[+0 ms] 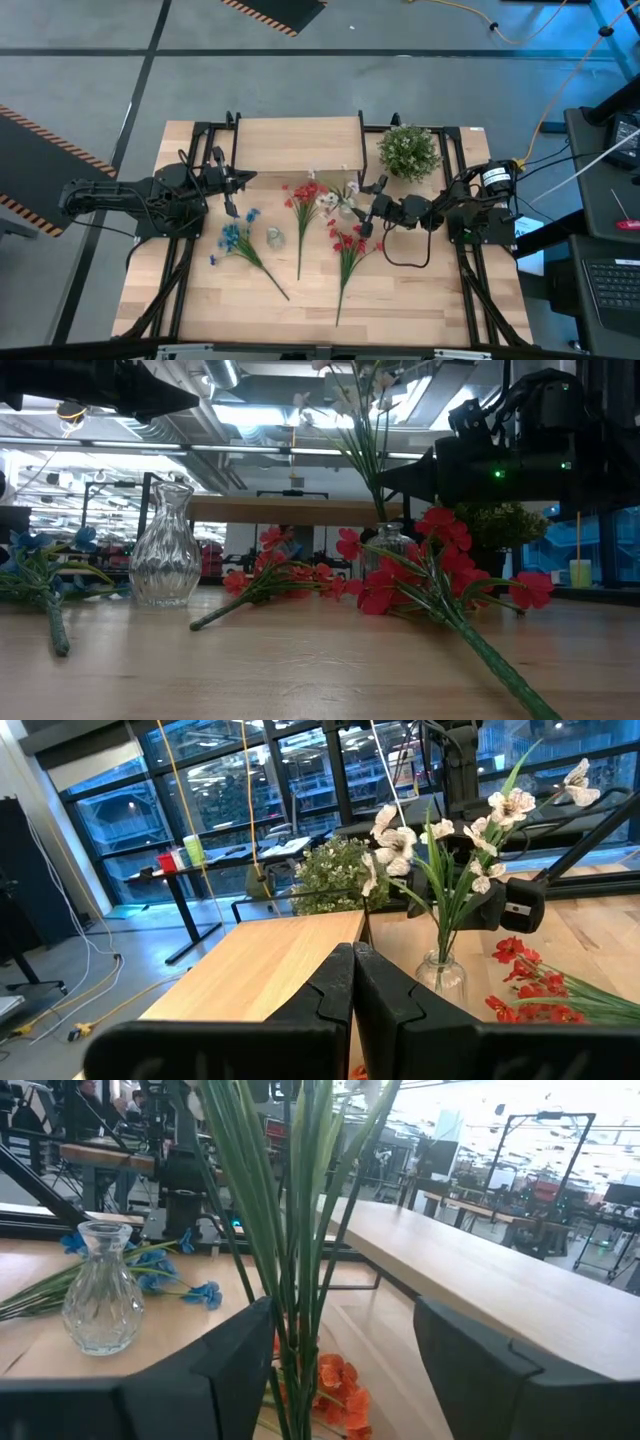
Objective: Pick and place flowers into a vace then onto a shelf
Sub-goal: Put the white flowers into the right transparent vase
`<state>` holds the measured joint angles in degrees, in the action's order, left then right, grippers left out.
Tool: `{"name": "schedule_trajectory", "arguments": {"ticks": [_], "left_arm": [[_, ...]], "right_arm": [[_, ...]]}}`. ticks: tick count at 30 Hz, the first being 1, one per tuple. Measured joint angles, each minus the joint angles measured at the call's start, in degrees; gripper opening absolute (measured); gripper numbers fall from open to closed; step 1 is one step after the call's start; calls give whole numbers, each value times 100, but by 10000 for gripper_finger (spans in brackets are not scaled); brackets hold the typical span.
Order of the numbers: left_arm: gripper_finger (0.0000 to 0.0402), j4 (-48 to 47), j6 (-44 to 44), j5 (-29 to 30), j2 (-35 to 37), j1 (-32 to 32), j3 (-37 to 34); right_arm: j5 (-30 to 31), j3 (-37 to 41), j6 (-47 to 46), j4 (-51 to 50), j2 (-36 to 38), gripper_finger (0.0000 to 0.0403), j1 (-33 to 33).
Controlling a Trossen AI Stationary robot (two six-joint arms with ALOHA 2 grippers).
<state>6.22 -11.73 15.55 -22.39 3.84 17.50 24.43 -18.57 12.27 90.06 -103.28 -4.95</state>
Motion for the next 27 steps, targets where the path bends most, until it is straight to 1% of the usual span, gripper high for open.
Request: {"name": "schedule_trajectory", "arguments": {"ticks": [5,10,15,23,27], "left_arm": [[4,0,0,0,-1,0,2],[4,0,0,0,0,2,2],[4,0,0,0,0,0,2],[4,-2,0,0,-2,1,2],[4,-2,0,0,-2,1,2]], "right_arm": [[6,1,-26,-2,0,242,-11],[6,2,-470,-185,94,242,-35],[9,2,-629,-785,503,242,-64],[4,2,-1057,-2300,1419,242,-76],[1,2,-1185,-2825,1722,242,-76]]}}
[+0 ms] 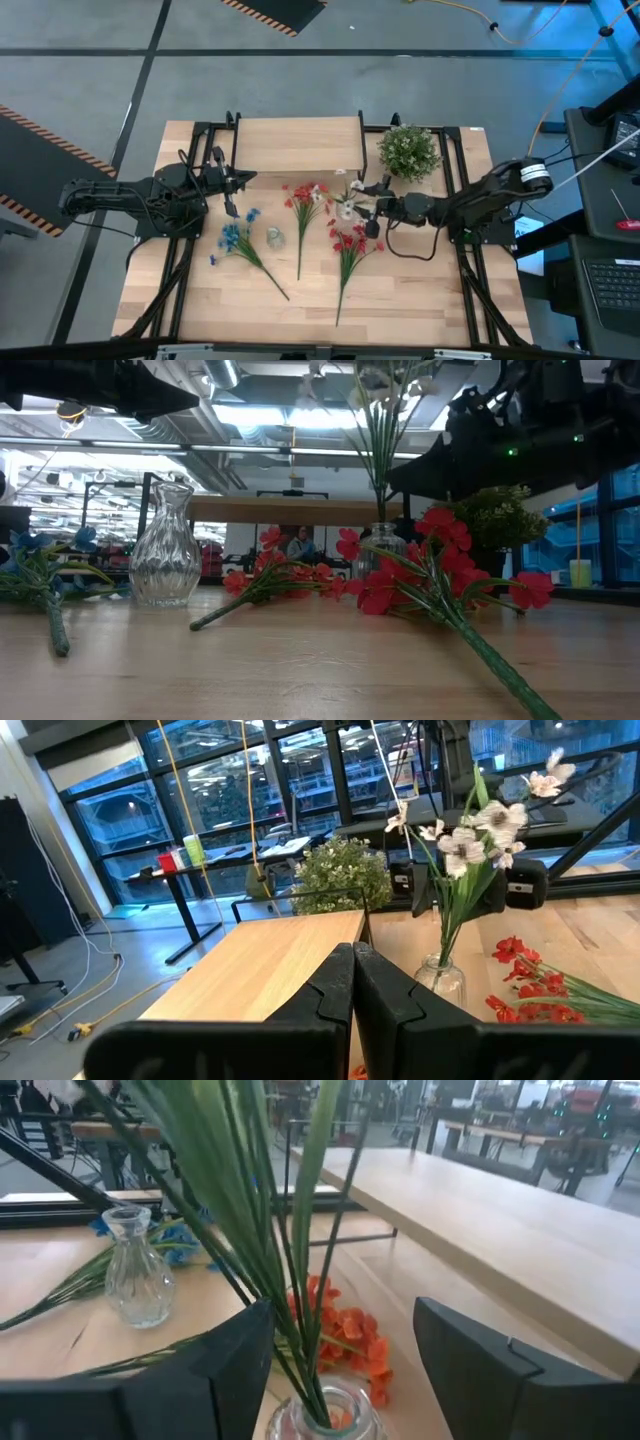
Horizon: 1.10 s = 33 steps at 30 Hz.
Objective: Pick and place flowers into a vace then onto a shelf
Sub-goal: Put the white flowers into the right transparent vase, then put the left orange flowers into the right transparent vase
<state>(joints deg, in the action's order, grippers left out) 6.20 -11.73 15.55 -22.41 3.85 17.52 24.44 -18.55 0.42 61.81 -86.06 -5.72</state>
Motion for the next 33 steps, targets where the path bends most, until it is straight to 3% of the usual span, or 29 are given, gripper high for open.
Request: {"name": "schedule_trajectory", "arguments": {"ticks": [17,26,29,33], "left_arm": [[4,0,1,-9,2,-1,0],[4,-60,0,-4,2,0,0],[4,-63,1,-4,2,-1,0],[4,-79,0,-4,2,-1,0]], "right_arm": [[-39,-4,-49,-1582,1259,242,0],[-161,-7,-161,-2541,2477,240,0],[-161,-9,33,-2686,2839,227,0],[-271,-11,467,-2494,3029,179,2]]}}
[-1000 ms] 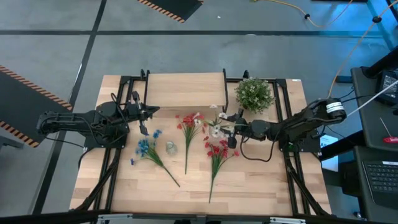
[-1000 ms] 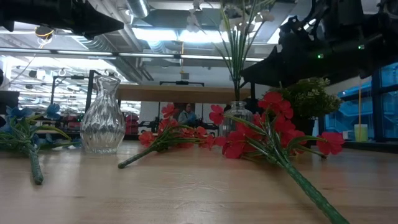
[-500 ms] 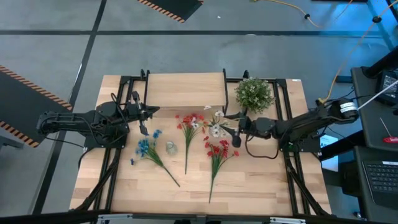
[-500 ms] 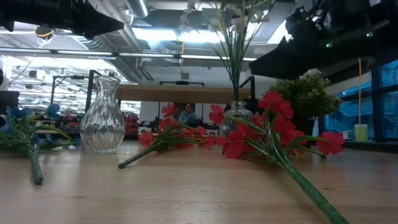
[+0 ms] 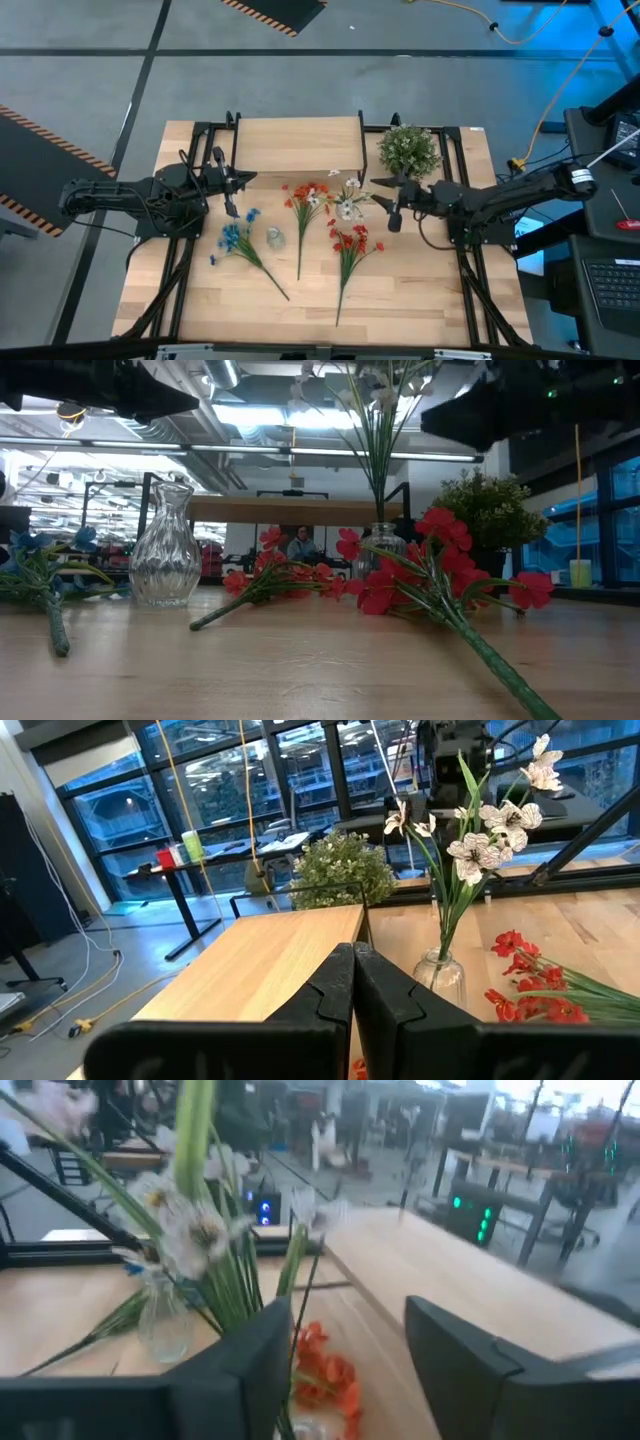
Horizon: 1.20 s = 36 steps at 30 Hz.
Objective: Pick and place flowers into a vace then onto a shelf
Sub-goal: Put the left orange flowers into the right transparent vase
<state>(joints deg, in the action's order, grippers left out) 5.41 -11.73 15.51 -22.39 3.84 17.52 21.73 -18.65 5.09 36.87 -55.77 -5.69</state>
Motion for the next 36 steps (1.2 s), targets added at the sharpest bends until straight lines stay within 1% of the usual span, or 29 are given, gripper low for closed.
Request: {"name": "schedule_trajectory", "arguments": {"ticks": [4,6,9,11,12,15,18,20,23,30,36], "left_arm": [[4,0,0,2,-2,2,0],[4,0,0,2,0,2,0],[4,0,103,-2,0,1,0],[4,-7,411,5,-2,-2,15],[3,-58,547,20,-12,-16,58],[3,-323,546,166,-192,-136,264],[3,-916,523,557,-442,-318,673],[3,-1243,662,755,-610,-453,931],[3,-1467,951,796,-893,-613,1219],[3,-1630,1575,807,-1698,-717,1653],[3,-2128,2027,1000,-2546,-717,2144]], "right_arm": [[-620,0,135,102,107,115,0],[-826,0,142,105,141,81,0],[-839,0,167,102,168,30,0],[-839,0,244,97,166,8,0],[-839,0,256,97,166,7,0],[-913,0,194,95,166,12,0],[-1118,0,114,97,166,6,0],[-1177,0,111,97,166,3,0],[-1171,0,115,97,166,7,-2],[-484,0,152,83,325,2,-2],[-432,0,158,-67,695,2,0]]}}
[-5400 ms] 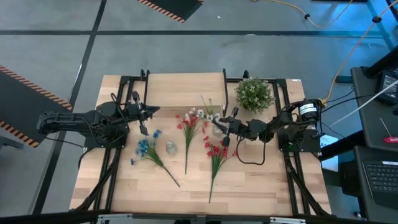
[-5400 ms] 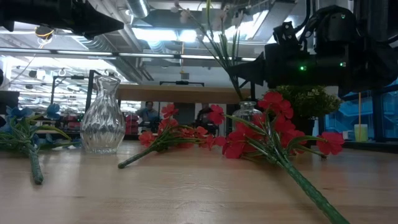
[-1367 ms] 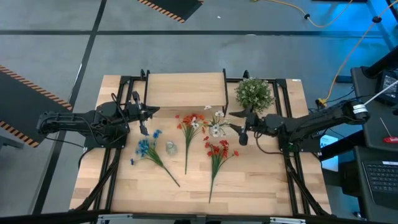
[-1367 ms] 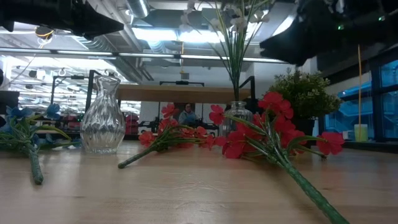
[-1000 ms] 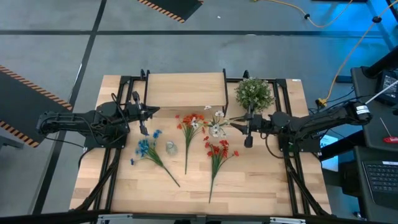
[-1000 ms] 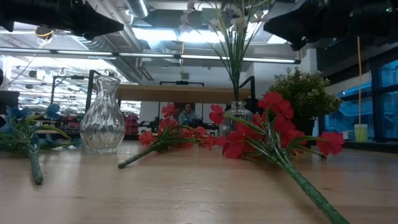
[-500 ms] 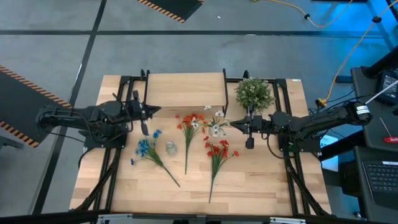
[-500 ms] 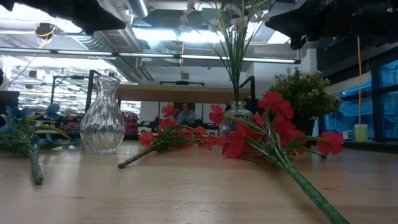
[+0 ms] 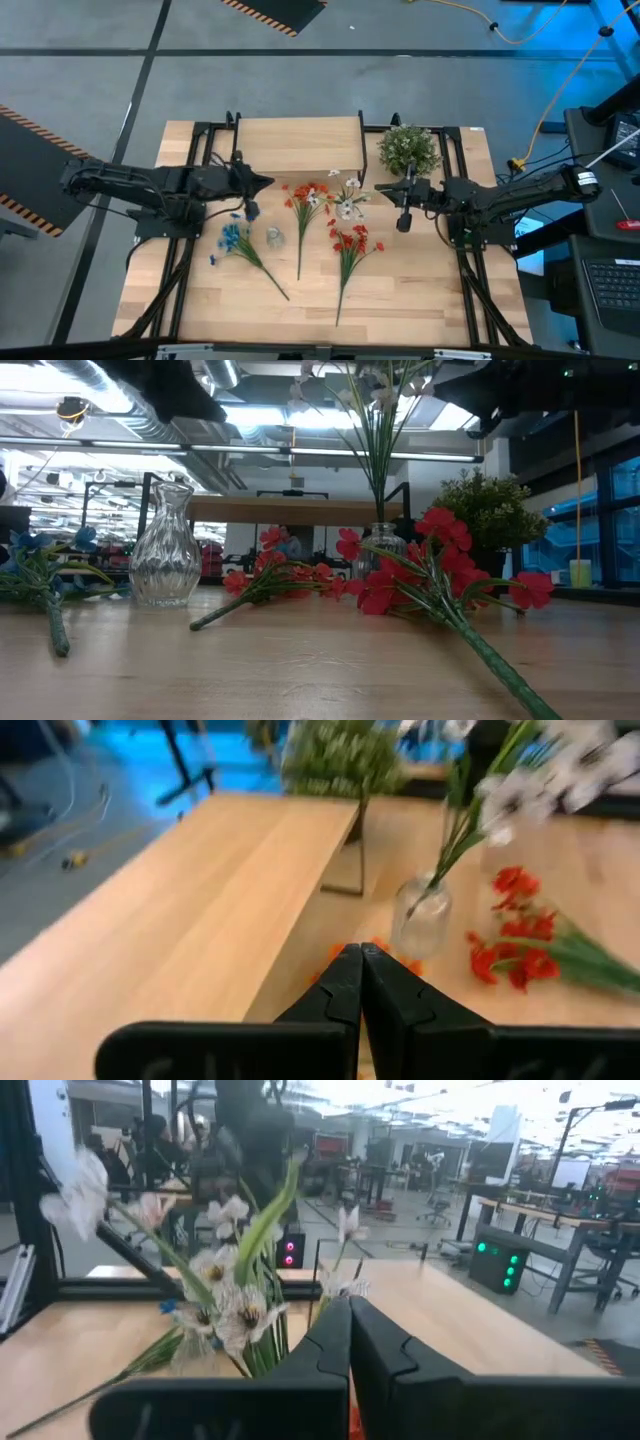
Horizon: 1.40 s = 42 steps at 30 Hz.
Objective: Pick and place flowers into a vace then onto a shelf
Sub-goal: Put the left orange flowers into the right transparent vase
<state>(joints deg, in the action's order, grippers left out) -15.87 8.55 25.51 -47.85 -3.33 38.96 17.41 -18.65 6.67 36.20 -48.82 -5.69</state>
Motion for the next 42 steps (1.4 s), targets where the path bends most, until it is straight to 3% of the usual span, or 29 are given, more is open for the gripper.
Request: {"name": "schedule_trajectory", "arguments": {"ticks": [8,18,24,30,35,42], "left_arm": [[3,-304,531,160,-1210,4,549],[4,-2345,1957,170,-2705,94,2238],[24,-2473,2109,-392,-3287,285,2657],[65,-2490,2416,-725,-3669,306,2702],[94,-2537,2896,-1452,-3696,343,2702],[130,-2534,2746,-1331,-3698,177,2702]], "right_arm": [[6,0,455,-11,415,4,0],[4,0,583,-221,664,5,0],[4,2,585,-469,660,5,0],[4,2,584,-703,660,5,0],[2,2,583,-839,660,5,0],[1,2,583,-881,660,5,0]]}}
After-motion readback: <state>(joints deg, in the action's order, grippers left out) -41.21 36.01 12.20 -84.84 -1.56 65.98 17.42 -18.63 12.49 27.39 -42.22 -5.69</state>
